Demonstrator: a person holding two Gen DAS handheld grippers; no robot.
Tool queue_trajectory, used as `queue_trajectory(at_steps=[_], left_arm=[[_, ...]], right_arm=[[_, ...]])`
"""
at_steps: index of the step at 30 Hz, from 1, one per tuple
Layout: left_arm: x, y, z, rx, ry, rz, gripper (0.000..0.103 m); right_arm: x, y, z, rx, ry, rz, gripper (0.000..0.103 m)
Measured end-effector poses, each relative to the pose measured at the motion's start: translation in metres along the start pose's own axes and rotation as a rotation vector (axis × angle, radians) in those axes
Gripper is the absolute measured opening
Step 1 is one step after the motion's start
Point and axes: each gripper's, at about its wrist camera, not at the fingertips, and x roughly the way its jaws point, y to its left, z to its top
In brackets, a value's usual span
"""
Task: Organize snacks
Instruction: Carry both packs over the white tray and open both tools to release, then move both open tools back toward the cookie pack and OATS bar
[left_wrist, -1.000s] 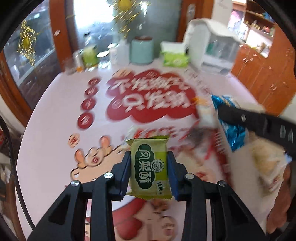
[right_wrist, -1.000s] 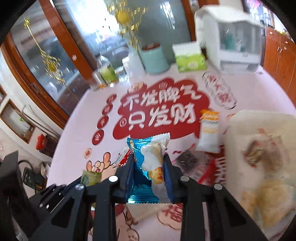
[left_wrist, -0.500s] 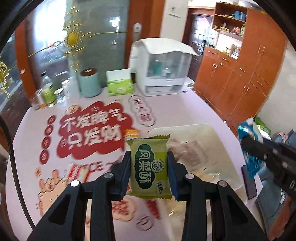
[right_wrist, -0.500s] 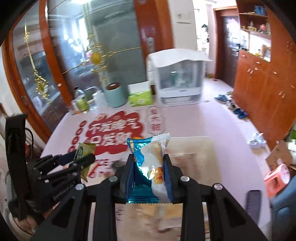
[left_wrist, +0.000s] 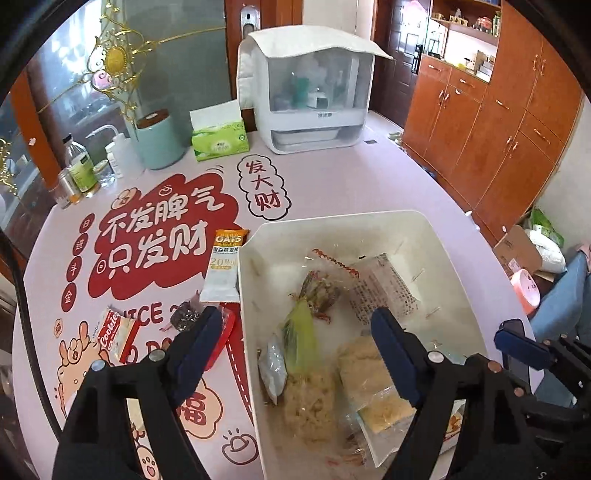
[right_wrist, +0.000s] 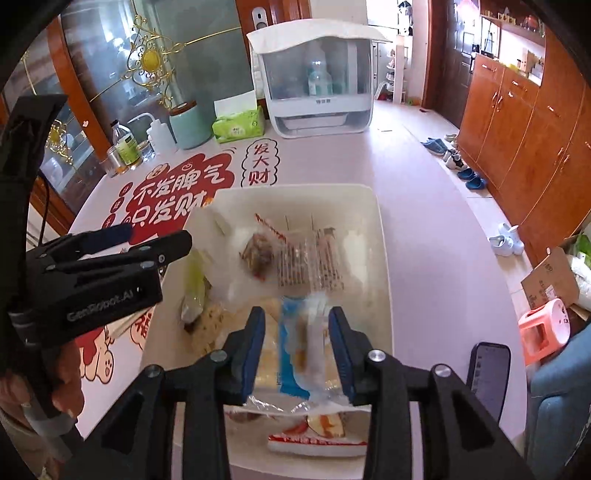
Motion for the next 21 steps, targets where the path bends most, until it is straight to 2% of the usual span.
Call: queue_trajectory(at_steps=[3,12,21], left_arm=[[-0.002,-0.002,-0.004,0.007,0.012,0.017,0.082],[-0.025,0.003,-0.025,0.001,0.019,0.054,0.082],[-0.056,0.028,-0.052,-0.007,0.014,0.122,0.082]], right_arm=[[-0.006,-0.003,-0.005,-0.005,-0.014,0.008,0.048],[-0.012,0.002,-0.013,-0.043,-0.012,0.051,0.048],[-0.020,0.028,-0.028,-0.114,-0.009,0.122,0.048]])
